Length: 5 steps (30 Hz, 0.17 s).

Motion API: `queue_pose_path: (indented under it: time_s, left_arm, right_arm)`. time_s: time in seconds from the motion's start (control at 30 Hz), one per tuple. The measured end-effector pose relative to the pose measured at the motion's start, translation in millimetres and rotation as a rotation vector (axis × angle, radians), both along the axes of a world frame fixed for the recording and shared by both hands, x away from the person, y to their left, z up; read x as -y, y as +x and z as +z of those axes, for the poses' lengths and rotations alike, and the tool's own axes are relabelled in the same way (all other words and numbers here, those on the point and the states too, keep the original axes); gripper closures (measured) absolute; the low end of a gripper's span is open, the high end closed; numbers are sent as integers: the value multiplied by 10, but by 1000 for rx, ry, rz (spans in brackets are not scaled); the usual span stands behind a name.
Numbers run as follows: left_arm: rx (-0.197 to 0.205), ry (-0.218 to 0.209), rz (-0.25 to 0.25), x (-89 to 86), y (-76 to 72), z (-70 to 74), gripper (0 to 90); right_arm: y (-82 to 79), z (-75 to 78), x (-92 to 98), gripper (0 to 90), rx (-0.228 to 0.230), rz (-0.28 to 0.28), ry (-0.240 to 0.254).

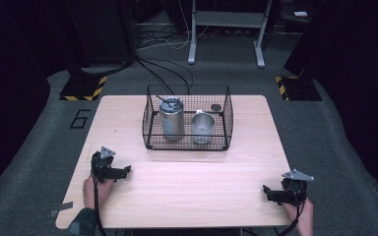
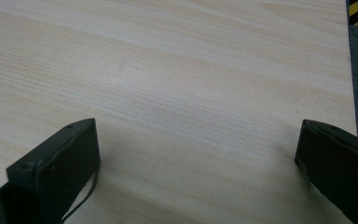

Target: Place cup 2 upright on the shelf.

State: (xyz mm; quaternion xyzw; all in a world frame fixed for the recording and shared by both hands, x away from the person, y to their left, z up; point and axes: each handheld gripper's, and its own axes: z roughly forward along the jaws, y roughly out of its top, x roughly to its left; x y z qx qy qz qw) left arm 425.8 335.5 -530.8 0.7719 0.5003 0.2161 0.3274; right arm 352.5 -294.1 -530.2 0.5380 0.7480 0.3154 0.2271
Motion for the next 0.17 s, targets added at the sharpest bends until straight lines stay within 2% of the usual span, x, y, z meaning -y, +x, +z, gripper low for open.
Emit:
queue_pose_path:
  time_s: [0.17]
  left_arm:
    - [1, 2, 0, -1, -2, 0, 8]
  right_arm:
    - [2, -2, -5, 0, 3, -3, 4]
